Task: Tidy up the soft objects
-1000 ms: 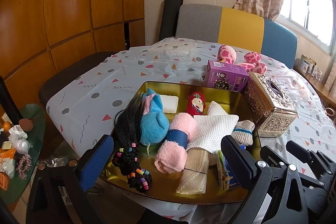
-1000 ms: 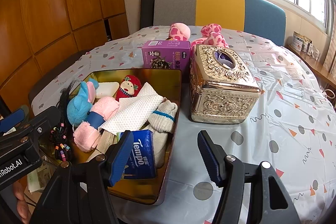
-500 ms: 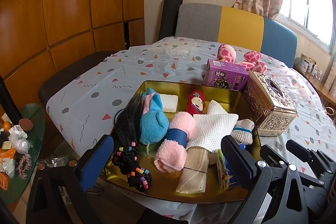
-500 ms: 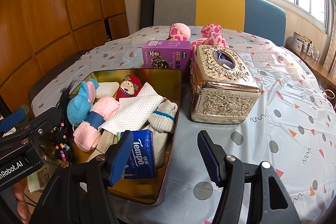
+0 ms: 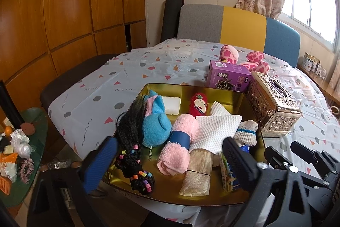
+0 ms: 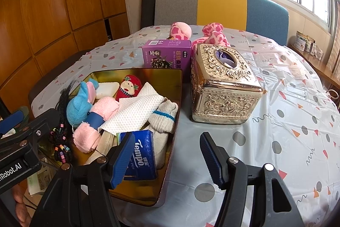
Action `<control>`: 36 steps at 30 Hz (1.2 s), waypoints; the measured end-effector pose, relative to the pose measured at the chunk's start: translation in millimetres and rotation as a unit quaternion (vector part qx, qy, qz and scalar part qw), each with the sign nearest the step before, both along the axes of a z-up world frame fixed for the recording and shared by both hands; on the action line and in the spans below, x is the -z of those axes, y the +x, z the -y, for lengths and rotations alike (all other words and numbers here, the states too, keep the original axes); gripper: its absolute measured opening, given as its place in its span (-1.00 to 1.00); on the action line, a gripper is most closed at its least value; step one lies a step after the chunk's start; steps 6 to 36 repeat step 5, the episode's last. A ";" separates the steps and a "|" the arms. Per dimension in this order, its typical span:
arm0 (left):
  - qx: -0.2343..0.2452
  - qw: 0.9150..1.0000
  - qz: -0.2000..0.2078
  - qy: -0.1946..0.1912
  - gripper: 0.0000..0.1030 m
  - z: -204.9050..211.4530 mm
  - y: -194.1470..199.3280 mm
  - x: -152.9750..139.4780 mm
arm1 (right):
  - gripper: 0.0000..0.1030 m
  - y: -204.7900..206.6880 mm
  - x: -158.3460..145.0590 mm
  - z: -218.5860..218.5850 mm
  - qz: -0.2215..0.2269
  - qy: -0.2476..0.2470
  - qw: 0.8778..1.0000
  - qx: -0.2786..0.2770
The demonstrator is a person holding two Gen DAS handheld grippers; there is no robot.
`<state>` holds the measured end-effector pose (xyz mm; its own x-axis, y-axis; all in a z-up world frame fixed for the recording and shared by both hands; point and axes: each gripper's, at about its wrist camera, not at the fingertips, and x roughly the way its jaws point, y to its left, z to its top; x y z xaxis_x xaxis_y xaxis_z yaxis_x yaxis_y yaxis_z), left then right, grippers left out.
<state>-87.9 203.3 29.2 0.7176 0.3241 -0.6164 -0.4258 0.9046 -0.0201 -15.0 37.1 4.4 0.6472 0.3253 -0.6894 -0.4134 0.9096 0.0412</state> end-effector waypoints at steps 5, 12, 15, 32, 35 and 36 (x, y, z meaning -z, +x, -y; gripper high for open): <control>0.010 1.000 -0.007 -0.013 0.99 -1.5 3.3 2.6 | 0.25 6.2 2.4 10.3 -0.010 0.010 1.000 0.011; 0.010 1.000 -0.007 -0.013 0.99 -1.5 3.3 2.6 | 0.25 6.2 2.4 10.3 -0.010 0.010 1.000 0.011; 0.010 1.000 -0.007 -0.013 0.99 -1.5 3.3 2.6 | 0.25 6.2 2.4 10.3 -0.010 0.010 1.000 0.011; 0.010 1.000 -0.007 -0.013 0.99 -1.5 3.3 2.6 | 0.25 6.2 2.4 10.3 -0.010 0.010 1.000 0.011; 0.010 1.000 -0.007 -0.013 0.99 -1.5 3.3 2.6 | 0.25 6.2 2.4 10.3 -0.010 0.010 1.000 0.011; 0.010 1.000 -0.007 -0.013 0.99 -1.5 3.3 2.6 | 0.25 6.2 2.4 10.3 -0.010 0.010 1.000 0.011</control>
